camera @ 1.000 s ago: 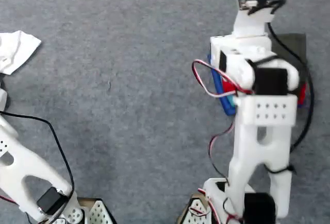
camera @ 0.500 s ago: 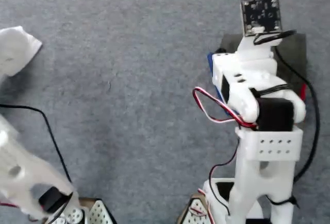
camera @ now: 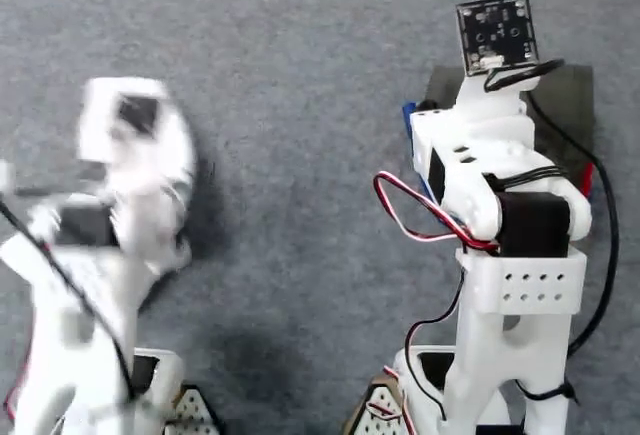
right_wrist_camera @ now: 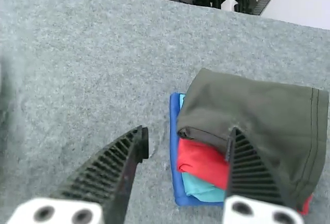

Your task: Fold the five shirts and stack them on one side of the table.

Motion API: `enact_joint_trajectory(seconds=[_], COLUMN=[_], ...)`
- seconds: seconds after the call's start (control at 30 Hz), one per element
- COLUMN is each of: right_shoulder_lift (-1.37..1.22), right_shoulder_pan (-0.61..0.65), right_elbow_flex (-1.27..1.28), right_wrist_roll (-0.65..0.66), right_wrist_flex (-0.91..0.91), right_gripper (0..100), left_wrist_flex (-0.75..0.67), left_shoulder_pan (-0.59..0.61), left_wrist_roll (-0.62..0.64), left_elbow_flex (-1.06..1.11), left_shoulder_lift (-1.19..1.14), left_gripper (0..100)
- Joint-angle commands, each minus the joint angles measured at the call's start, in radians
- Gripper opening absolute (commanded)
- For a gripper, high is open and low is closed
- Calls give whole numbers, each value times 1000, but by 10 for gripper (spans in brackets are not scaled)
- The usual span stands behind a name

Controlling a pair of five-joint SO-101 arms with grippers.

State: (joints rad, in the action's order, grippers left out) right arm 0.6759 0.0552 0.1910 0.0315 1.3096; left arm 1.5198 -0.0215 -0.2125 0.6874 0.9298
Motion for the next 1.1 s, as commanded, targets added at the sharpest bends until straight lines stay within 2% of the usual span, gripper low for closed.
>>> enact_joint_trajectory(seconds=[0.0,0.07,0.2,0.3,0.43,0.57,0.67,0.87,1.07], right_shoulder_lift=[18,16,2,-38,-94,-127,-143,-179,-213], right_shoulder_pan=[13,13,13,13,13,33,87,180,197], right_elbow_flex=[1,1,8,16,16,16,16,16,12], right_wrist_roll=[26,28,28,28,28,29,29,29,28], right_wrist_flex=[3,3,0,2,3,5,17,14,11], right_gripper=[249,251,252,252,252,250,250,250,250], left_wrist_flex=[-25,-23,-25,-80,-155,-138,-155,-227,-213], left_shoulder_pan=[31,117,288,473,726,891,954,1040,1020], left_wrist_roll=[112,155,155,166,222,204,163,157,163], left_elbow_flex=[41,26,5,-2,-6,-87,-158,-377,-509], left_shoulder_lift=[248,292,259,200,48,-202,-412,-797,-1081], left_gripper=[233,281,275,274,274,274,274,274,274])
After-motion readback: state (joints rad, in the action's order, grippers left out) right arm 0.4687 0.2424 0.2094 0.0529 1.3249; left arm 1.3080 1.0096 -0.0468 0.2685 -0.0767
